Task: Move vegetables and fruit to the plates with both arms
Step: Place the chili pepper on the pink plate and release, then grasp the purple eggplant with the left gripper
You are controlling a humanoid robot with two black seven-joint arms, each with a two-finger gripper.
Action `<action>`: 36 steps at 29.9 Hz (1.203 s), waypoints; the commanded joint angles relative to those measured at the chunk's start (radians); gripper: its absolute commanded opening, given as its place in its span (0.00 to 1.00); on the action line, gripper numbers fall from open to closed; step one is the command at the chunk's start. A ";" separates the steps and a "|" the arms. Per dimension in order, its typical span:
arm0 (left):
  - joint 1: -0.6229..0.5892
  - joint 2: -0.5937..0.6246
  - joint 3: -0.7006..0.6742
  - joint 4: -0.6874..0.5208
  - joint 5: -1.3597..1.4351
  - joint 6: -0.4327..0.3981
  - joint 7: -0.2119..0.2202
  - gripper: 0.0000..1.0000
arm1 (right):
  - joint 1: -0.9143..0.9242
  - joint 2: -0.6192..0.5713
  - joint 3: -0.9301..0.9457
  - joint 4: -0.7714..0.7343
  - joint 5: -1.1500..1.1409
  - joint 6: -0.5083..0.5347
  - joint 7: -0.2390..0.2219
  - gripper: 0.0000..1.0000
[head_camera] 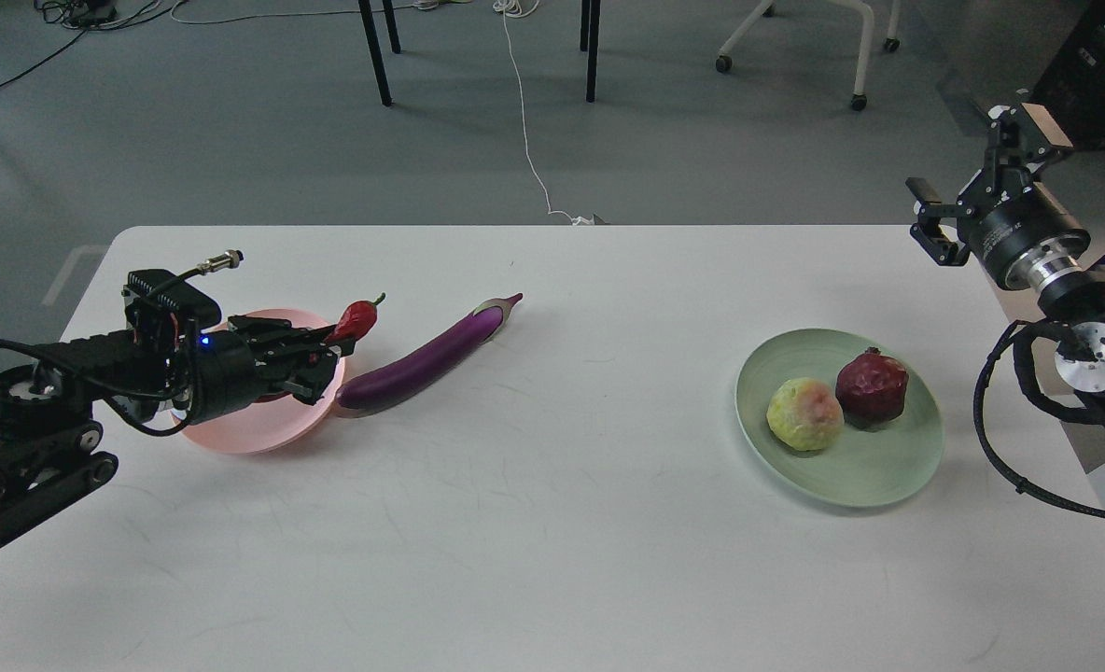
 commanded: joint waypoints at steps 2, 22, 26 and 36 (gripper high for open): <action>0.021 -0.001 0.000 0.076 -0.003 0.007 0.005 0.20 | -0.001 0.023 0.002 0.003 0.000 0.000 0.000 0.99; -0.068 -0.067 -0.003 0.168 -0.155 0.038 -0.001 0.81 | -0.014 0.023 0.017 0.001 0.000 0.000 0.000 0.99; -0.126 -0.139 0.000 0.165 -0.140 0.041 -0.002 0.75 | -0.020 0.023 0.017 0.001 0.000 0.001 0.000 0.99; -0.142 -0.302 0.134 0.188 0.059 0.055 0.005 0.70 | -0.028 0.017 0.017 0.003 -0.001 0.003 0.012 0.99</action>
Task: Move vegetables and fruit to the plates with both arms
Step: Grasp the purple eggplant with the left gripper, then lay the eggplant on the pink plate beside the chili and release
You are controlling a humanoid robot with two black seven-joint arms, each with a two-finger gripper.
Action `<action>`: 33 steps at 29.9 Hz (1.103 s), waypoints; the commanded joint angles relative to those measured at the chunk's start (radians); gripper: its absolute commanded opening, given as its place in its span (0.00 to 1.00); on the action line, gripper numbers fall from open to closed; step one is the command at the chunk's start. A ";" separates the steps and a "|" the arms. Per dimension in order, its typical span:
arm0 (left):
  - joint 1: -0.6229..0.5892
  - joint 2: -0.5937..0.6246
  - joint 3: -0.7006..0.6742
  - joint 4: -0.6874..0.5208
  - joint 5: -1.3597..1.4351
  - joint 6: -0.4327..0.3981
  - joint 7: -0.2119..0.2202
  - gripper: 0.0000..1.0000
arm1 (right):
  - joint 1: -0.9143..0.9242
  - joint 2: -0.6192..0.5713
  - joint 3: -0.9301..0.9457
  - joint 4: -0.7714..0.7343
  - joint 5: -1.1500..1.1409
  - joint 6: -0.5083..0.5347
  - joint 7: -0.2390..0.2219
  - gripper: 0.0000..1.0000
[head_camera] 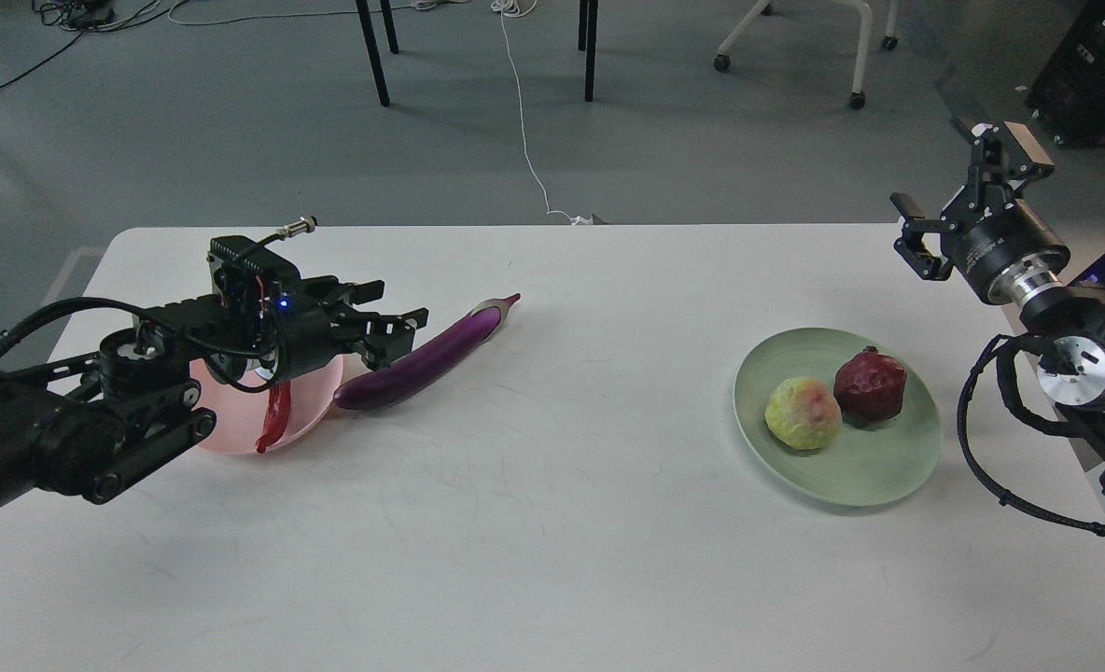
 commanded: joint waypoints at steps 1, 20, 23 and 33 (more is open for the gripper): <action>0.004 -0.035 0.047 0.013 0.052 0.013 0.004 0.70 | -0.002 -0.005 0.000 0.000 -0.001 0.003 0.003 0.99; 0.003 -0.026 0.125 0.033 0.073 0.064 -0.040 0.12 | -0.006 0.005 -0.002 -0.002 -0.001 0.000 0.003 0.99; -0.002 -0.007 0.113 0.012 0.064 0.101 -0.086 0.11 | -0.006 0.005 -0.002 -0.003 -0.001 -0.002 0.005 0.99; -0.034 0.376 0.106 -0.181 -0.097 0.151 -0.118 0.12 | -0.003 0.027 -0.002 -0.006 -0.001 -0.003 0.005 0.99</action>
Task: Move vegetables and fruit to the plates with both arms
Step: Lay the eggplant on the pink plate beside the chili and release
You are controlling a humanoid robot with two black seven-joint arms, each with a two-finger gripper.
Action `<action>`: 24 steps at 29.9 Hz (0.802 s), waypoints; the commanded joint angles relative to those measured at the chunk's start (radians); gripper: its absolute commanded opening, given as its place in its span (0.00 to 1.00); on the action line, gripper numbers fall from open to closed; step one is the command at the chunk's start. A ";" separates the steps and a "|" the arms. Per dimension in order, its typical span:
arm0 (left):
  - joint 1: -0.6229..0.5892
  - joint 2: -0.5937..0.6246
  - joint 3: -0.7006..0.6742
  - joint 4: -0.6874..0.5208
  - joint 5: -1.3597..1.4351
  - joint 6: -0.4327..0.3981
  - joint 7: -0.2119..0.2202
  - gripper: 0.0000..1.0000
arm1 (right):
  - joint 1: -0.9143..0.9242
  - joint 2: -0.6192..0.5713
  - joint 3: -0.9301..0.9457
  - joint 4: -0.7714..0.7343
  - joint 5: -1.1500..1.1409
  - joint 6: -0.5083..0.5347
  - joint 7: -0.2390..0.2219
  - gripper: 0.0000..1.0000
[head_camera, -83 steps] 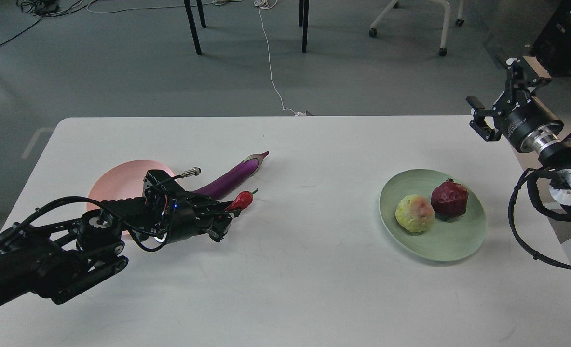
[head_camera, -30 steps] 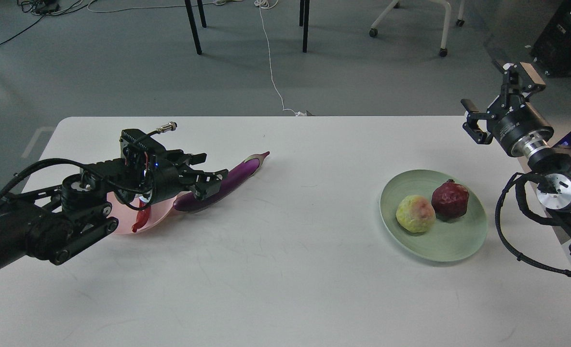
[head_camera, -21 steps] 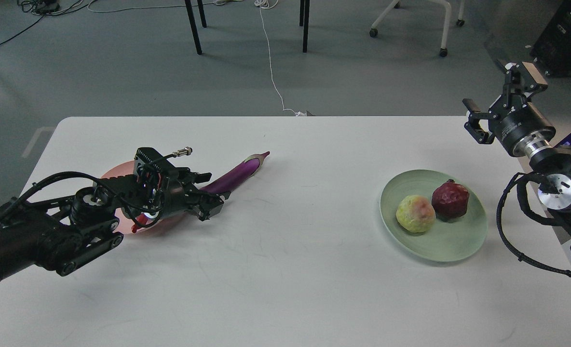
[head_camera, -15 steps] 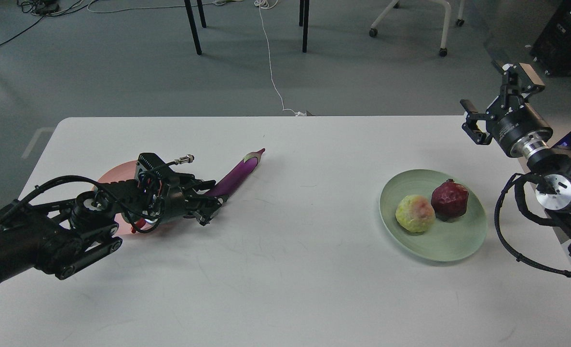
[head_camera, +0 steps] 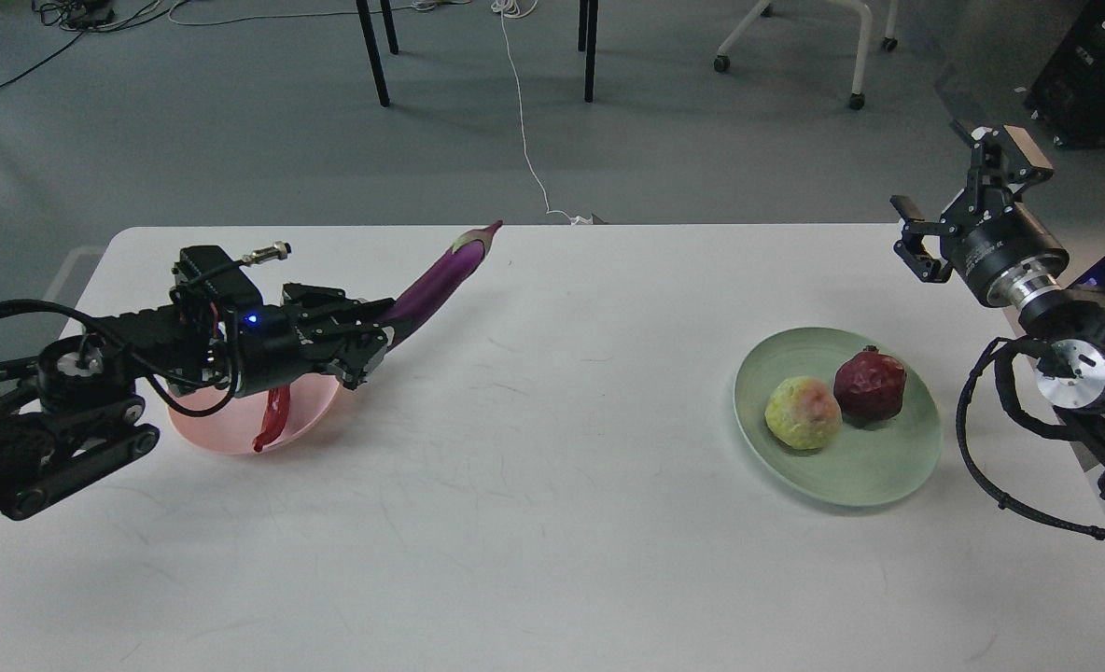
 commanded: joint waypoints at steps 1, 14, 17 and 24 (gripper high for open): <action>0.009 0.133 0.002 -0.014 -0.019 0.006 -0.009 0.12 | 0.004 0.019 -0.001 -0.004 0.000 0.000 -0.002 0.99; 0.205 0.253 0.013 0.004 -0.120 0.053 0.002 0.15 | 0.017 0.021 0.003 -0.007 0.000 0.000 -0.002 0.99; 0.205 0.212 0.013 0.041 -0.120 0.052 0.002 0.20 | 0.018 0.021 0.003 -0.005 0.000 0.000 0.000 0.99; 0.228 0.176 0.015 0.064 -0.170 0.131 -0.009 0.85 | 0.014 0.021 0.003 -0.007 0.000 0.001 -0.002 0.99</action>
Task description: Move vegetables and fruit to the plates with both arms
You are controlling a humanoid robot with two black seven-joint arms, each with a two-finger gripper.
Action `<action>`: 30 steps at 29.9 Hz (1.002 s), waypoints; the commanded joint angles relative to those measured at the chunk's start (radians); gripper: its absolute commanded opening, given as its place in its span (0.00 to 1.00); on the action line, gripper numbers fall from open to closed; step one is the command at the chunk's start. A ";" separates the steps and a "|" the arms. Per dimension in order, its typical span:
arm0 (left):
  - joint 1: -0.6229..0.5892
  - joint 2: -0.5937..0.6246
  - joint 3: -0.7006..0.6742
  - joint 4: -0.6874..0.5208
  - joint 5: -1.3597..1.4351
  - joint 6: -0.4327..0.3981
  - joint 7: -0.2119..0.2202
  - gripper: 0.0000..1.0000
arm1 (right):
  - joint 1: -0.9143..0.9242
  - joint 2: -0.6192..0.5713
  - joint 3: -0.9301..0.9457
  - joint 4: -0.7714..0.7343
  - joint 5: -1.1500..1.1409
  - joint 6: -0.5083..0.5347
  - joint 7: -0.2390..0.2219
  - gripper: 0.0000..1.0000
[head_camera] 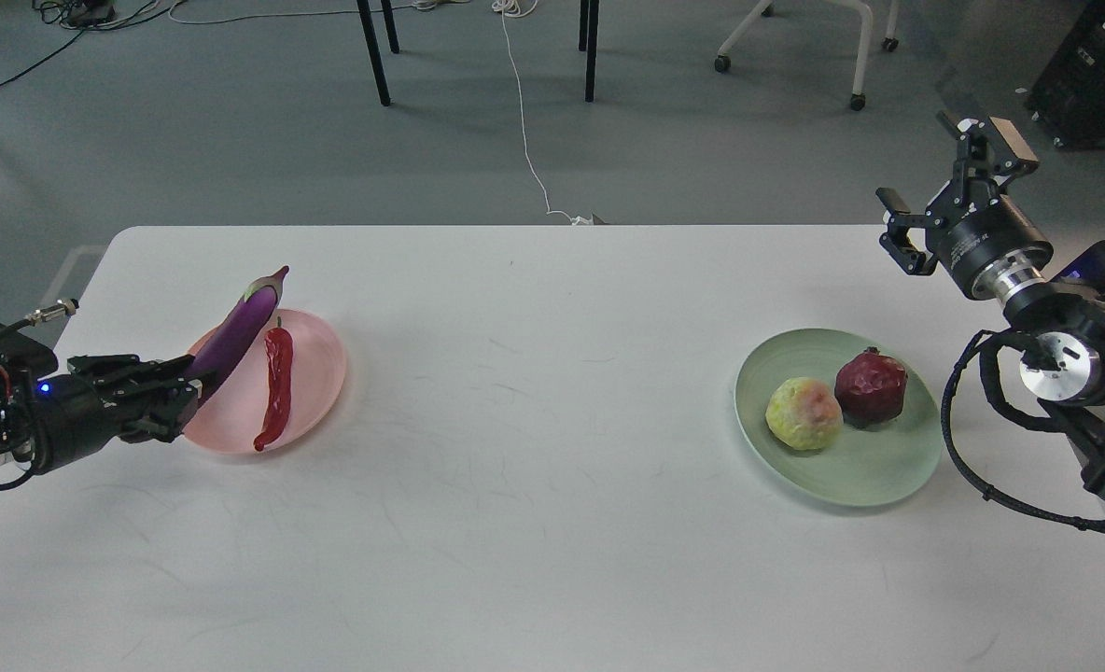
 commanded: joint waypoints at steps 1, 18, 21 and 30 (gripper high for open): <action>0.030 -0.010 0.003 0.003 -0.043 0.077 -0.006 0.86 | -0.004 0.000 0.000 -0.001 0.000 0.000 0.001 0.99; -0.140 -0.083 -0.160 0.003 -0.659 -0.110 0.001 0.96 | -0.003 -0.006 0.052 -0.001 0.000 -0.003 -0.002 0.99; -0.180 -0.131 -0.220 0.029 -0.917 -0.186 0.004 0.96 | -0.004 -0.003 0.110 -0.003 0.000 -0.038 -0.001 0.99; -0.192 -0.303 -0.418 0.141 -1.339 -0.266 0.009 0.97 | -0.004 0.001 0.227 -0.007 0.002 -0.043 -0.002 0.99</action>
